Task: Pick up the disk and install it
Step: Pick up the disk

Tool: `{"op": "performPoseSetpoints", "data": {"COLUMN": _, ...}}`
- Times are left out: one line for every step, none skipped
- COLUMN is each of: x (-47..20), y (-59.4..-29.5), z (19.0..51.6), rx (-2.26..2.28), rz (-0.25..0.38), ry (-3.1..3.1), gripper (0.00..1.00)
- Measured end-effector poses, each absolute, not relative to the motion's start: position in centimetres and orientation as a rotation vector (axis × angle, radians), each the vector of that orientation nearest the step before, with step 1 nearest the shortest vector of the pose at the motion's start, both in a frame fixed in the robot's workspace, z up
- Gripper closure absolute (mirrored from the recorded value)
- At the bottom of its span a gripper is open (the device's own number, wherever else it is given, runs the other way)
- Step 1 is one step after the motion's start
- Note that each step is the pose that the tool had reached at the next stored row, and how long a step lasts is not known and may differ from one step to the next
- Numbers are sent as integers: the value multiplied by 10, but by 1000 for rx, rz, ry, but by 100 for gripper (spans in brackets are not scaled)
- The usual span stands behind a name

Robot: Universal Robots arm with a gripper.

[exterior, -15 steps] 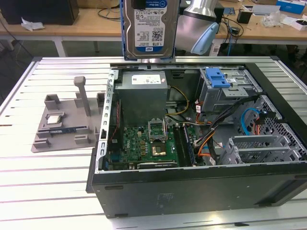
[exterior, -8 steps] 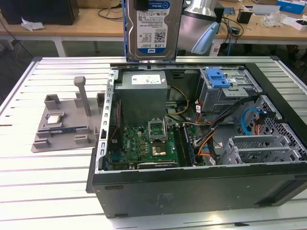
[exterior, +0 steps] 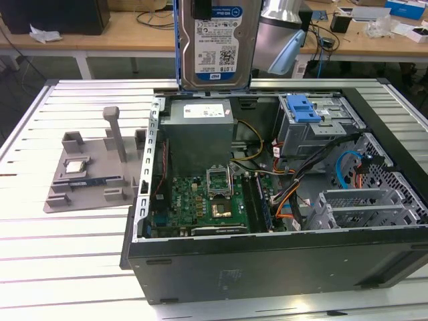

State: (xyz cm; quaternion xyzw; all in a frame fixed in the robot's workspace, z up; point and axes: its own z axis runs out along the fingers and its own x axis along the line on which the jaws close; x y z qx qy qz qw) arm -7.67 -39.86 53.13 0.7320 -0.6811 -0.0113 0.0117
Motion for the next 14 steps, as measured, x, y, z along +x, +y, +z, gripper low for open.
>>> {"op": "performPoseSetpoints", "data": {"x": -76, "y": -403, "z": 531, "rx": 2282, "rz": -35, "ry": -2124, "gripper": 63}}
{"op": "performPoseSetpoints", "data": {"x": -76, "y": -405, "z": 531, "rx": 2283, "rz": -35, "ry": -2124, "gripper": 63}}
{"op": "performPoseSetpoints", "data": {"x": -76, "y": -407, "z": 531, "rx": 2282, "rz": -35, "ry": -2124, "gripper": 63}}
{"op": "performPoseSetpoints", "data": {"x": -76, "y": -410, "z": 531, "rx": 2283, "rz": -35, "ry": -2124, "gripper": 63}}
{"op": "performPoseSetpoints", "data": {"x": -76, "y": -413, "z": 531, "rx": 2282, "rz": -35, "ry": -2124, "gripper": 63}}
{"op": "performPoseSetpoints", "data": {"x": -76, "y": -415, "z": 531, "rx": 2283, "rz": -35, "ry": -2124, "gripper": 63}}
{"op": "performPoseSetpoints", "data": {"x": -76, "y": -418, "z": 531, "rx": 2283, "rz": -35, "ry": -2124, "gripper": 63}}
{"op": "performPoseSetpoints", "data": {"x": -75, "y": -422, "z": 531, "rx": 2283, "rz": -35, "ry": -2124, "gripper": 63}}
{"op": "performPoseSetpoints", "data": {"x": -75, "y": -425, "z": 531, "rx": 2283, "rz": -35, "ry": -2124, "gripper": 63}}
{"op": "performPoseSetpoints", "data": {"x": -75, "y": -428, "z": 531, "rx": 2282, "rz": -35, "ry": -2124, "gripper": 63}}
{"op": "performPoseSetpoints", "data": {"x": -75, "y": -430, "z": 531, "rx": 2282, "rz": -35, "ry": -2124, "gripper": 63}}
{"op": "performPoseSetpoints", "data": {"x": -75, "y": -432, "z": 531, "rx": 2283, "rz": -35, "ry": -2124, "gripper": 63}}
{"op": "performPoseSetpoints", "data": {"x": -75, "y": -434, "z": 531, "rx": 2282, "rz": -35, "ry": -2124, "gripper": 63}}
{"op": "performPoseSetpoints", "data": {"x": -74, "y": -438, "z": 531, "rx": 2283, "rz": -35, "ry": -2124, "gripper": 63}}
